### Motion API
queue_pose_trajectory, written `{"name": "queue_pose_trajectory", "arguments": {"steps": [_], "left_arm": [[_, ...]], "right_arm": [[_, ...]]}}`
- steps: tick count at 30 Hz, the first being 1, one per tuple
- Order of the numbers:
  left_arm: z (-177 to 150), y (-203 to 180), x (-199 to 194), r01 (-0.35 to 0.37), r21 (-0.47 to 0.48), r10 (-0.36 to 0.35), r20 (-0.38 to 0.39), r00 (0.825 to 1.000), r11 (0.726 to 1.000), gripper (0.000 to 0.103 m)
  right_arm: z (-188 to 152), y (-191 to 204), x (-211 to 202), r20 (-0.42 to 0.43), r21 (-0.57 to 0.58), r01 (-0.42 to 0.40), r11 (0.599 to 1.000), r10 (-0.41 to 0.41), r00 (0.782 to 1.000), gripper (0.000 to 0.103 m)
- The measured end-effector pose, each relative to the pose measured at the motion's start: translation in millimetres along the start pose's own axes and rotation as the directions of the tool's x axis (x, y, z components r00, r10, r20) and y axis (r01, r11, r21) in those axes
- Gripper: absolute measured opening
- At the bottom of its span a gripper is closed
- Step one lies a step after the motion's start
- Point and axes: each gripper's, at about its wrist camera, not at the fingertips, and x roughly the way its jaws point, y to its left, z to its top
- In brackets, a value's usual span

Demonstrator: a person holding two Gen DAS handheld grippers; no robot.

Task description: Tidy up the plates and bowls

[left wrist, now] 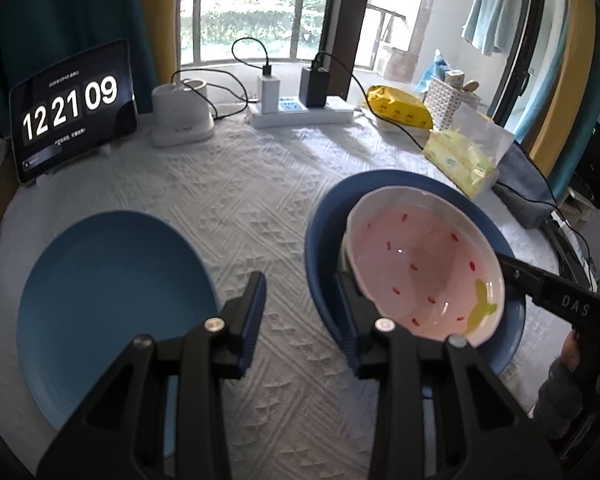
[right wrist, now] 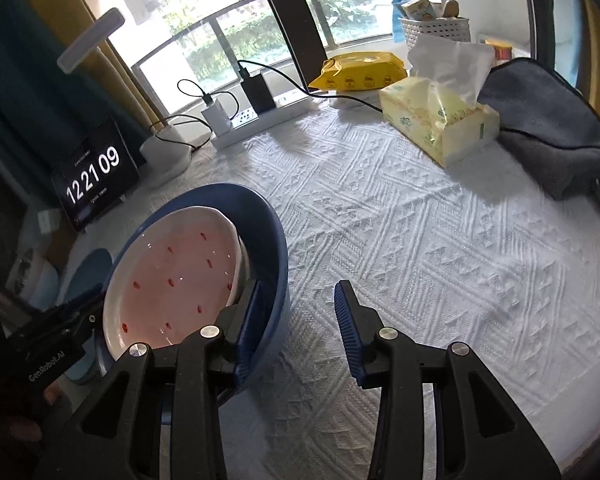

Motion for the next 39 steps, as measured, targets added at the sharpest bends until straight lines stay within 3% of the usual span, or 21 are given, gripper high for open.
{"name": "queue_pose_trajectory", "arguments": {"steps": [8,18,39], "left_arm": [[-1,-7,-2,0.008,0.023,-0.008,0.025,1.000,1.000,0.017],[1,-4,-2,0.040,0.001,-0.040,0.025,0.999,0.999,0.012],[1,-8,-4,0.030,0.034,-0.031,0.045,0.998,0.999,0.012]], "right_arm": [[-4,14,-4,0.051,-0.027,0.000,1.000,0.002,0.999,0.016],[-6,14,-5,0.064,-0.003,0.006,1.000,-0.006,0.998,0.015],[-5,12,-6,0.064,0.000,0.021,1.000,-0.021,0.998,0.015]]}}
